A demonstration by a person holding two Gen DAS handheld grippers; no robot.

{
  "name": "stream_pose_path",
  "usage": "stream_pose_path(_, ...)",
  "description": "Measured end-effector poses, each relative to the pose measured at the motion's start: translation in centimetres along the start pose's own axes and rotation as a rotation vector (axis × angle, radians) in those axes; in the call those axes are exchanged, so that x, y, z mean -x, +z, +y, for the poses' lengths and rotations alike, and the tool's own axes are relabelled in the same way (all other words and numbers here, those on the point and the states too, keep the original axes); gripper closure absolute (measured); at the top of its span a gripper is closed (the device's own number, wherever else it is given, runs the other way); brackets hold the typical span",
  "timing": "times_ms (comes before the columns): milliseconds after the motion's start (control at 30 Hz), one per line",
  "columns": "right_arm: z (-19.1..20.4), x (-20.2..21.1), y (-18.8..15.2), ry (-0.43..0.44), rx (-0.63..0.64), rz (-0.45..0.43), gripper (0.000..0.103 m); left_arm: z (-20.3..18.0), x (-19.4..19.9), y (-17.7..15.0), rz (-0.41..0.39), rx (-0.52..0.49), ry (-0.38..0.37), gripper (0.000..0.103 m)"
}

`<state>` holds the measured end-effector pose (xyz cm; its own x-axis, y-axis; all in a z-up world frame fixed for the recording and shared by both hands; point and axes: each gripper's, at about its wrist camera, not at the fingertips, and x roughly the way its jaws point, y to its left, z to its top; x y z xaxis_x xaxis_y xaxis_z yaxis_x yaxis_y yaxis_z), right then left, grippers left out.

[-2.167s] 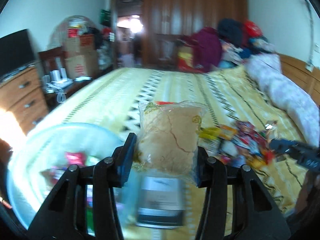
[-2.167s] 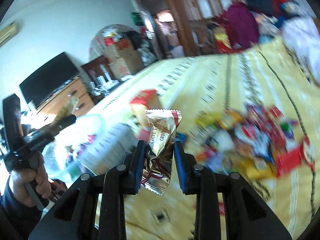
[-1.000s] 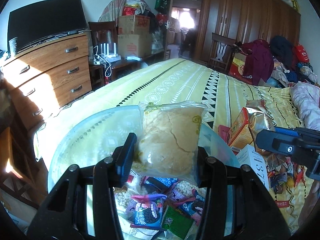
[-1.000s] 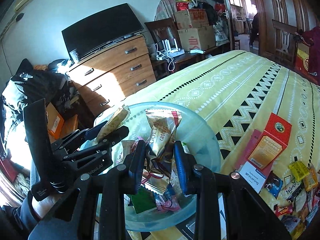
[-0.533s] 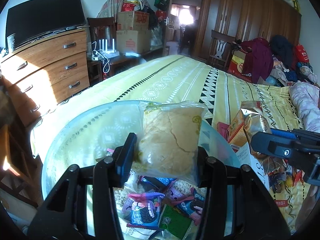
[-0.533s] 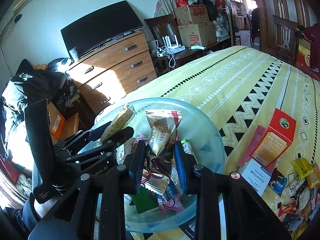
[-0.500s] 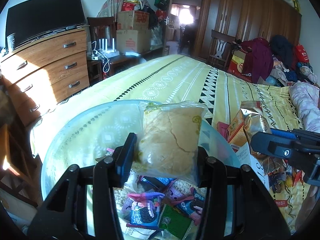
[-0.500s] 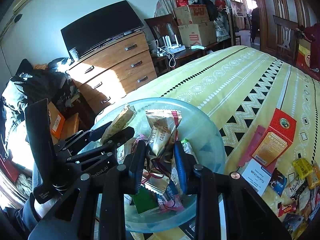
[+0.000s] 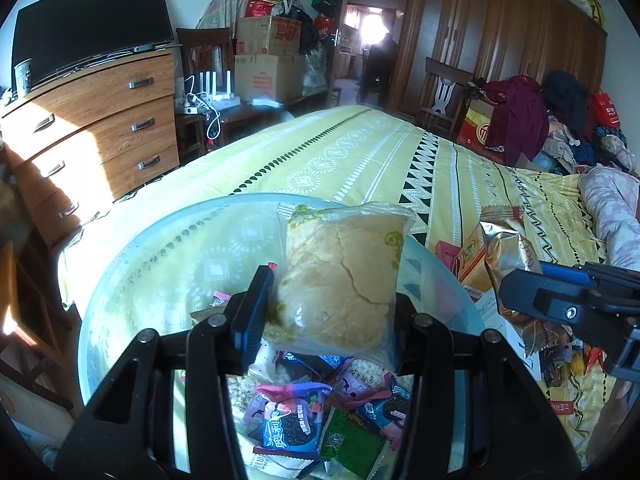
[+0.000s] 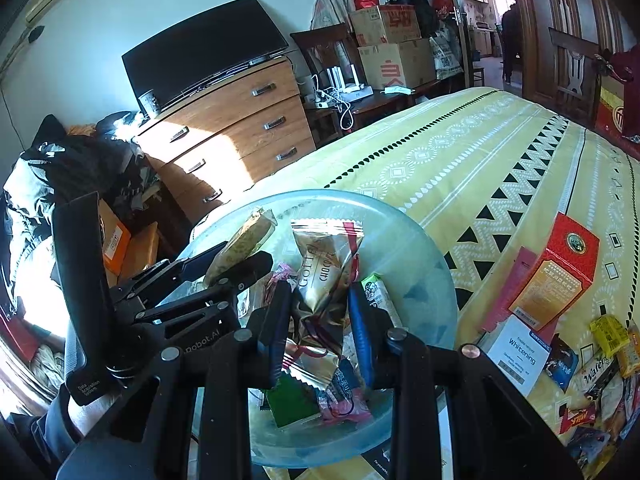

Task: Organize snacks
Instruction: 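Lower both snacks into the clear bowl and open both tools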

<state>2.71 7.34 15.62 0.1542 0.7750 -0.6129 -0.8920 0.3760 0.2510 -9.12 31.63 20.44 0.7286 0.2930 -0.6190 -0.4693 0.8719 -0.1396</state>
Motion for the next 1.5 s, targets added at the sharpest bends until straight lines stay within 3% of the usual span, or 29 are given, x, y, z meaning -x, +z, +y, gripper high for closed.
stream_pose_path(1200,-1.0,-1.4,-0.7,0.003,-0.033,0.024,0.071,0.1,-0.3,-0.2,0.011,0.009,-0.004,0.054)
stream_pose_path(1433,-1.1,-1.9,-0.9,0.024,-0.052,0.041,0.067,0.6,-0.8,-0.3,0.033,0.036,0.004,0.052)
stream_pose_path(1500,-0.7,-1.9,-1.0,0.03,-0.044,0.044,0.062,0.7,-0.7,-0.3,0.034,0.044,0.008,0.052)
